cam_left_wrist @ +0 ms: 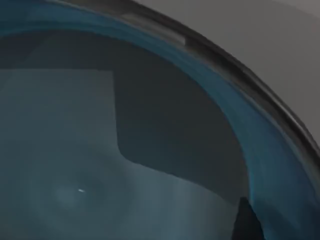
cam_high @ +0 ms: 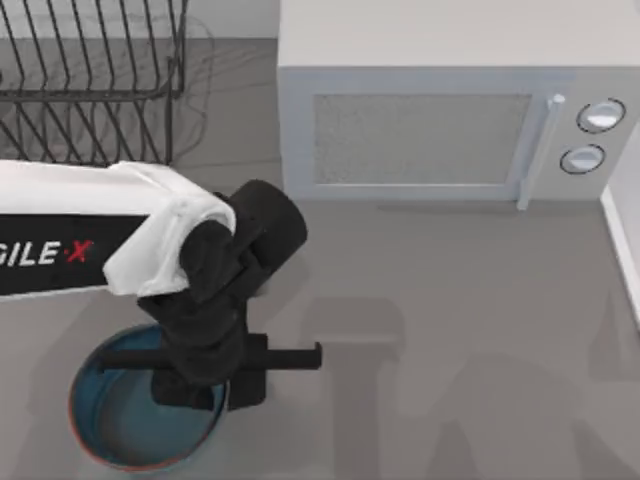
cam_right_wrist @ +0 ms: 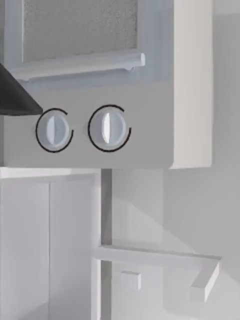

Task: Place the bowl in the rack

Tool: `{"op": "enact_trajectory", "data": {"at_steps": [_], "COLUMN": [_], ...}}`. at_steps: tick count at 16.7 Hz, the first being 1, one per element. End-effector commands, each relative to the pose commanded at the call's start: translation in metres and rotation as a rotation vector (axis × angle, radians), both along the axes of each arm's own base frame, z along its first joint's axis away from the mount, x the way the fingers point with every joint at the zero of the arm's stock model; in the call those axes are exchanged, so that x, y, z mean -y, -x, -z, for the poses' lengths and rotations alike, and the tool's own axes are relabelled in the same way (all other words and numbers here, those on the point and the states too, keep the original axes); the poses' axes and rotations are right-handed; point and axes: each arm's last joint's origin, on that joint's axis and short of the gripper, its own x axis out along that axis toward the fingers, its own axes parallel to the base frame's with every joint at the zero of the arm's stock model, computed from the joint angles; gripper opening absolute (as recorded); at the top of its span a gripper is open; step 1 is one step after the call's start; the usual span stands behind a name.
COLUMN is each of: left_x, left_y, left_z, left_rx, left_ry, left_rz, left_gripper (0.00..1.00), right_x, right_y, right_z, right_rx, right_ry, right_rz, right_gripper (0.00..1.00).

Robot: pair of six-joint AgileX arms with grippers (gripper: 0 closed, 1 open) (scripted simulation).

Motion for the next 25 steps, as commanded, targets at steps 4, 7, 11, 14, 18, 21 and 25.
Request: {"op": "enact_trajectory", "data": {"at_steps": [4, 7, 11, 14, 18, 21, 25], "left_x": [0.011, 0.015, 0.009, 0.001, -0.001, -0.002, -0.021], "left_y": [-0.011, -0.016, -0.009, -0.001, 0.001, 0.000, -0.007], "left_z": [-0.037, -0.084, -0.152, -0.189, -0.197, -0.196, -0.205], "left_rx": [0.003, -0.015, -0.029, -0.008, 0.000, -0.001, 0.097], "left_ry": [0.002, -0.012, -0.024, -0.006, 0.000, -0.001, 0.093], "left_rz": [-0.004, -0.006, -0.002, 0.000, 0.000, -0.001, -0.014], "left_gripper": [0.00, 0.00, 0.00, 0.00, 0.00, 0.00, 0.00], "right_x": [0.000, 0.000, 0.000, 0.000, 0.000, 0.000, 0.000], "right_y": [0.000, 0.000, 0.000, 0.000, 0.000, 0.000, 0.000], "right_z": [0.000, 0.000, 0.000, 0.000, 0.000, 0.000, 0.000], "right_rx": [0.000, 0.000, 0.000, 0.000, 0.000, 0.000, 0.000], "right_ry": [0.000, 0.000, 0.000, 0.000, 0.000, 0.000, 0.000], "right_rz": [0.000, 0.000, 0.000, 0.000, 0.000, 0.000, 0.000], "right_gripper": [1.00, 1.00, 1.00, 1.00, 1.00, 1.00, 1.00]}}
